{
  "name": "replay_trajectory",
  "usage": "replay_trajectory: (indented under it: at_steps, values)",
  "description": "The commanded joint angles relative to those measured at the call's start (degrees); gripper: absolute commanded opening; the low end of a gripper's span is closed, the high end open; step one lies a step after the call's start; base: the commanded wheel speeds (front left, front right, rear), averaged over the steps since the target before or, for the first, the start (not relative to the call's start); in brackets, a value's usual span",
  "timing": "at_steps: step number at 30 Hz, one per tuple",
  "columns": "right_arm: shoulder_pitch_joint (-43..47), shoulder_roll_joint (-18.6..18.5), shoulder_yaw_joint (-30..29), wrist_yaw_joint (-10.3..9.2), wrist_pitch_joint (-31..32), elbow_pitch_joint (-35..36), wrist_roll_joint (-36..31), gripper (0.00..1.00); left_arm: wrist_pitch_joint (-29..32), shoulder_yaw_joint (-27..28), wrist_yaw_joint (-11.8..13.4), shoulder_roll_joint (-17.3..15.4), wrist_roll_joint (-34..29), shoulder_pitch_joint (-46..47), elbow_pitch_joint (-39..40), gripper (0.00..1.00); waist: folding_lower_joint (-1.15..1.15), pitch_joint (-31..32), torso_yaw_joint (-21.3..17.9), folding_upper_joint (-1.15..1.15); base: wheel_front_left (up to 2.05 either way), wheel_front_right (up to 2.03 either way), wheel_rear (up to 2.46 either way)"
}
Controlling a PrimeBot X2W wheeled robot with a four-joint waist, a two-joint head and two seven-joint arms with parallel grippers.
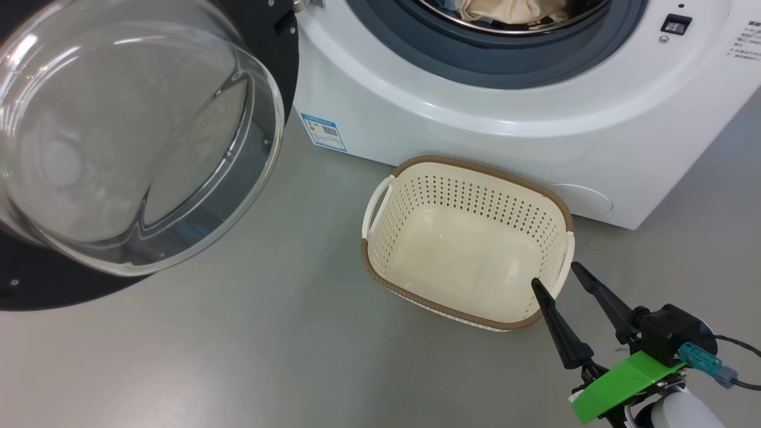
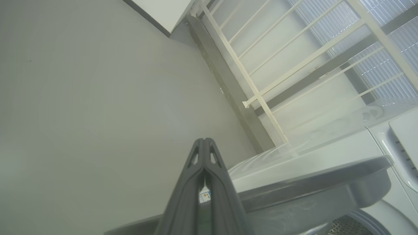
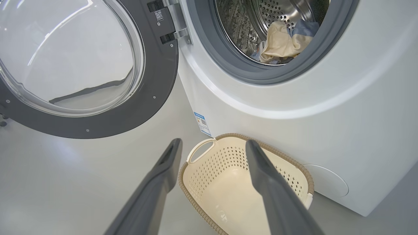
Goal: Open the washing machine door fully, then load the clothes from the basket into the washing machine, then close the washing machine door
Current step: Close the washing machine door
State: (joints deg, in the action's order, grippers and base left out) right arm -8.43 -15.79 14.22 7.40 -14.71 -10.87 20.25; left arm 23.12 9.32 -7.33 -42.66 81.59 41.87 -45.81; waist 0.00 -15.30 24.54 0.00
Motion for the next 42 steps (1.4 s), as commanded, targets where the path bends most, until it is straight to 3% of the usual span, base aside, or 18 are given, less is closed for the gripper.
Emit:
replay_trajectory:
  at_steps: [1, 24, 42]
  values:
    - [-0.91, -0.28, 1.52, 0.09, -0.29, 1.30, -0.56, 1.00, 1.94, 1.11, -0.15, -5.13, 1.05, 2.09, 0.21, 0.00, 0.00, -0.30, 0.03, 0.00, 0.00, 0.00, 0.00]
    - [-1.08, -0.53, 1.24, 0.09, -0.29, 1.09, -0.53, 1.00, 13.19, -1.45, -0.15, -2.03, 5.38, -0.24, 0.91, 0.00, 0.00, -0.19, -0.22, 0.00, 0.00, 0.00, 0.00]
    - [2.25, 1.47, -0.15, 0.09, -0.29, 0.88, -0.18, 1.00, 27.97, -3.66, -0.15, -2.37, 9.89, -8.14, 12.87, 0.00, 0.00, 5.90, 0.11, 0.00, 0.00, 0.00, 0.00]
